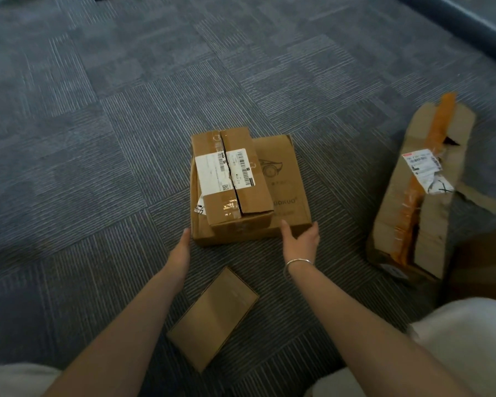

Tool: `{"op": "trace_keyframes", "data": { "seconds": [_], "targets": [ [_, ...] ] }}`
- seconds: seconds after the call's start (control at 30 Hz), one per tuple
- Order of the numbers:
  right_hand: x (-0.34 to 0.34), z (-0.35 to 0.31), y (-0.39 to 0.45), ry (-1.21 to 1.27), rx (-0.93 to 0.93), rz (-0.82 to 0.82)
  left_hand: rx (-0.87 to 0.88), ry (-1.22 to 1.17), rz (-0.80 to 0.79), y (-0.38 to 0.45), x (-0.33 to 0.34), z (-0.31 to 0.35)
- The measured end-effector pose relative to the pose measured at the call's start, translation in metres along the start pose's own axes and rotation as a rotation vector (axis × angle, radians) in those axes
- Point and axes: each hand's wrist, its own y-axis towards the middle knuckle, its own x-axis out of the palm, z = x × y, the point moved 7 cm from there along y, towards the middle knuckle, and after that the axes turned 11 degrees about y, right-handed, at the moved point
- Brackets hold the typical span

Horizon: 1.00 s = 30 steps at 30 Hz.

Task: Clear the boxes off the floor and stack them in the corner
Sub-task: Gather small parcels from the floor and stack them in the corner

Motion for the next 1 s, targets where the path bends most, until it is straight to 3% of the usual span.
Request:
{"op": "trace_keyframes", "data": {
  "seconds": [0.3, 0.57, 0.77, 0.9, 1.0],
  "targets": [
    [0.015, 0.056, -0.042, -0.045, 0.070, -0.065, -0.002, 0.079, -0.060, 0.018, -0.006, -0.037],
    [0.020, 0.111, -0.077, -0.147, 0.285, -0.125, 0.014, 0.385, -0.079, 0.026, -0.006, -0.065],
    [0.045, 0.151, -0.101, -0.131, 0.542, -0.318, -0.005, 0.565, -0.218, 0.025, 0.008, -0.088],
    [0.056, 0.149, -0.104, -0.119, 0.561, -0.370, 0.009, 0.611, -0.196, 0.027, 0.015, -0.090],
    [0.051, 0.142, -0.099, -0.083, 0.522, -0.309, -0.026, 0.612, -0.187, 0.029, 0.018, -0.091]
  ]
}}
